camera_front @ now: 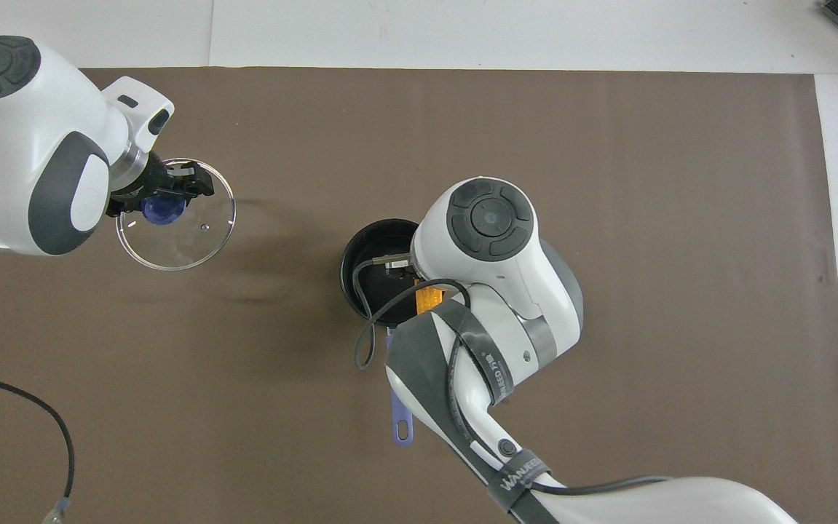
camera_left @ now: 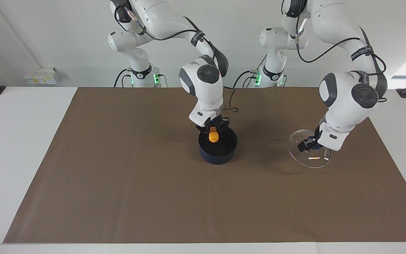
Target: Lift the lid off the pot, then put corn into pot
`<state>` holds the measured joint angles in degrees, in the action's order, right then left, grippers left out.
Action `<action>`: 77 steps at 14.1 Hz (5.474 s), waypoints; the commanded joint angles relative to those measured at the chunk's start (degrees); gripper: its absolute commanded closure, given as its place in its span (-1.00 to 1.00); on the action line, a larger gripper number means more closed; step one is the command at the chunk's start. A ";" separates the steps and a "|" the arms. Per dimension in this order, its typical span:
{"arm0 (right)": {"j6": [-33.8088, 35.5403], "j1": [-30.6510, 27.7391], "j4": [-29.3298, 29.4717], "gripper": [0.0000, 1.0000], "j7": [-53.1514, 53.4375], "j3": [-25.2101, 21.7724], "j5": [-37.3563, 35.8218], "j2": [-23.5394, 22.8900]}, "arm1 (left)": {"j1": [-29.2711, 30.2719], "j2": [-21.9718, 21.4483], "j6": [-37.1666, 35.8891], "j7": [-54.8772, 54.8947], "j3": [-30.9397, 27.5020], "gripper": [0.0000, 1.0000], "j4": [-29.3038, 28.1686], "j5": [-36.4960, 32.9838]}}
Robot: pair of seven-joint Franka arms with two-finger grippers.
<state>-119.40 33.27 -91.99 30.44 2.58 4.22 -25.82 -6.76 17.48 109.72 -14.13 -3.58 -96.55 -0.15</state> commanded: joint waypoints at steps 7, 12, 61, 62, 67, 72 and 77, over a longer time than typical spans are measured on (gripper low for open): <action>-2.67 -1.18 3.57 1.00 0.76 0.32 1.14 -3.71 | 9.30 -6.84 7.34 4.55 0.68 1.00 -13.04 -0.11; -4.18 -1.27 3.57 1.00 0.06 0.32 0.62 -4.32 | 10.36 -6.58 16.13 4.55 0.68 1.00 -18.32 -0.11; 9.42 -22.70 -2.58 -1.00 -4.04 -0.38 -3.08 21.58 | 2.45 -11.41 -13.73 16.85 2.00 -1.00 1.54 2.79; 12.32 -24.37 -2.58 -1.00 -5.55 -0.47 -3.08 23.17 | 2.45 -12.20 -15.31 16.85 1.91 -1.00 1.54 2.79; 20.78 -30.18 -0.56 -1.00 -7.41 -0.64 -3.08 27.84 | 2.45 -14.49 -20.94 19.23 1.91 -1.00 3.47 2.09; 32.10 -32.03 8.91 -1.00 -10.56 -1.00 -4.30 25.13 | 2.45 -16.51 -25.86 19.23 0.68 -1.00 5.22 1.82; 35.20 -32.47 10.71 -1.00 -15.83 -1.17 -5.45 24.49 | 2.62 -15.37 -29.40 18.62 0.68 -1.00 10.34 2.17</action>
<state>-85.56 1.83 -81.90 18.27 1.15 -0.56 -0.81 -4.68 1.33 81.29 4.32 -2.88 -87.66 1.69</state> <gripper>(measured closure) 0.000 0.000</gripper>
